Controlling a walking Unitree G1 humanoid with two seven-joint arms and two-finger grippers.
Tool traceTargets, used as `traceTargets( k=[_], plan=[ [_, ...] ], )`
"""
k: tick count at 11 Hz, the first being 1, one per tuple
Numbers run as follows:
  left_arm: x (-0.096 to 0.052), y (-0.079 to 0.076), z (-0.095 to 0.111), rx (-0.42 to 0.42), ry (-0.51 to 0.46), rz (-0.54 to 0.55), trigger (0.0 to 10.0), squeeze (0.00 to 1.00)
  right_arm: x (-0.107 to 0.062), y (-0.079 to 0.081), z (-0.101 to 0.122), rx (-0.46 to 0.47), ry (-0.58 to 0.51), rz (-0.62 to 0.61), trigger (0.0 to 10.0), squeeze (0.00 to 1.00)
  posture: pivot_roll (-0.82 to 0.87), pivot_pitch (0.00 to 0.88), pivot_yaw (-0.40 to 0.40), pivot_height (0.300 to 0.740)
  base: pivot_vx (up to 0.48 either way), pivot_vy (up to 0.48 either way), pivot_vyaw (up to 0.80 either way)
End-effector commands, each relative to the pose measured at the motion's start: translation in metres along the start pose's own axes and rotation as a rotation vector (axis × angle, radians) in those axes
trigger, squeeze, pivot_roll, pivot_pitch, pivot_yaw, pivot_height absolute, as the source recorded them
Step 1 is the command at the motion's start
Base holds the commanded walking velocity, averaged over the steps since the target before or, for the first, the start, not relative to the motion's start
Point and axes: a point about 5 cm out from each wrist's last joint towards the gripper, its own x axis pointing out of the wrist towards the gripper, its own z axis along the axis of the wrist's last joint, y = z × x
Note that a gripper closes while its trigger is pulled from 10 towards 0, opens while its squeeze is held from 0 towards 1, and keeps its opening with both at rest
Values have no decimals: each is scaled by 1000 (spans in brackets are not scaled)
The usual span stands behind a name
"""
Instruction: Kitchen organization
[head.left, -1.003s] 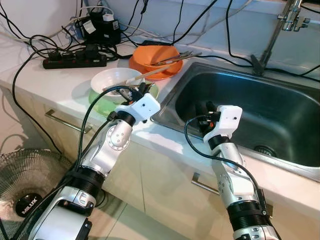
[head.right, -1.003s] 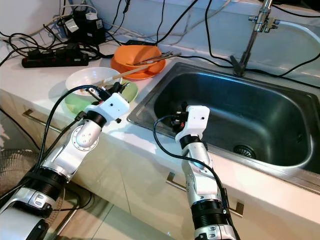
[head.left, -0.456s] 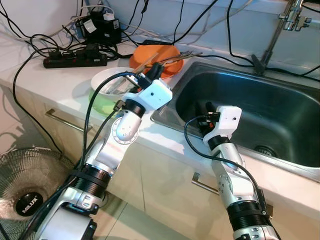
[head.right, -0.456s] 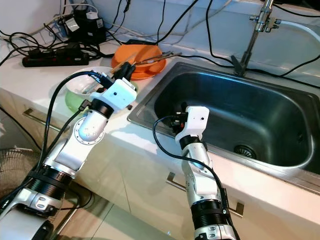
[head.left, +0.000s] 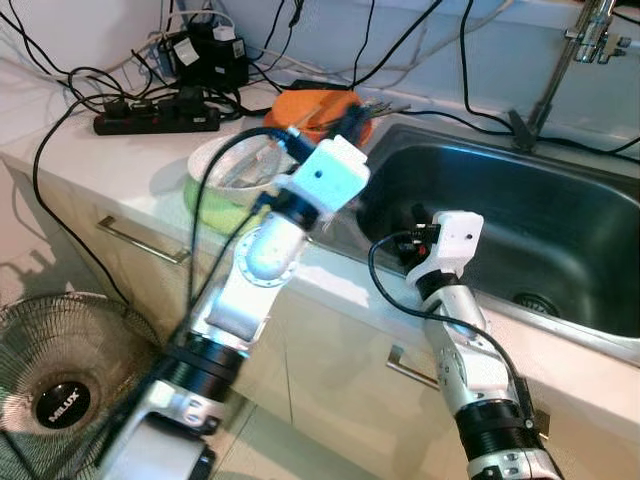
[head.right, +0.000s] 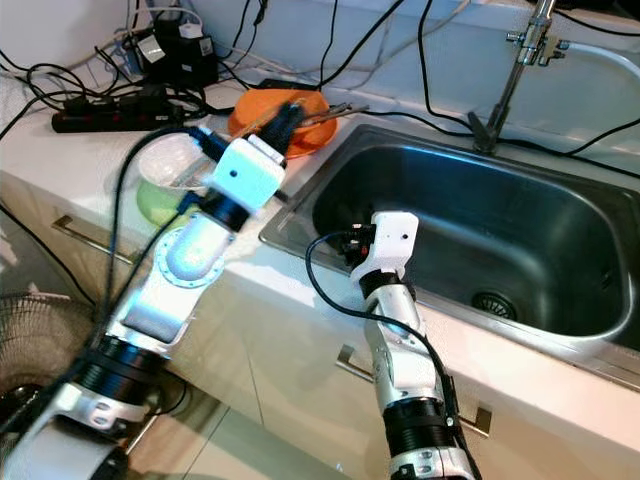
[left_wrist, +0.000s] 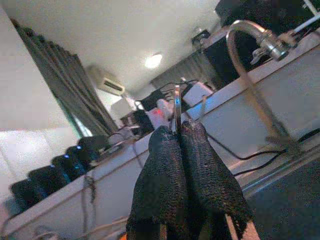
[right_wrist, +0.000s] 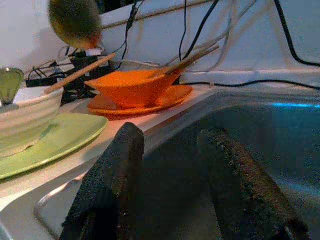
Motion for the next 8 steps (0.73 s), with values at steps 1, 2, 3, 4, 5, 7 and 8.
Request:
traceTargets(
  k=[1,2,3,4,5,7,8],
  plan=[
    [-2,-1,0,-44,9,-14,10000,0,5,-1,8,-3,-28,22,10000,1000,149,3,17,740,0,0,0],
    [-3,-7,-1,-87,16,-37,10000,0,6,0,15,-20,-51,97,10000,1000,143,0,21,740,0,0,0],
    [-4,-13,-1,-117,20,-63,10000,0,6,-4,20,-49,-68,141,10000,1000,143,0,22,740,0,0,0],
    [-4,-15,0,-136,19,-76,10000,0,5,-7,22,-56,-79,153,10000,1000,142,0,24,740,0,0,0],
    [-4,-17,0,-150,20,-86,10000,0,5,-5,23,-61,-82,178,10000,1000,143,0,24,740,0,0,0],
    [-5,-22,0,-200,29,-122,10000,0,4,-1,26,-85,-90,225,10000,0,142,6,27,740,0,0,0],
    [-6,-25,-1,-251,40,-148,10000,0,4,-1,26,-85,-90,228,10000,0,143,9,26,740,0,0,0]
  ],
)
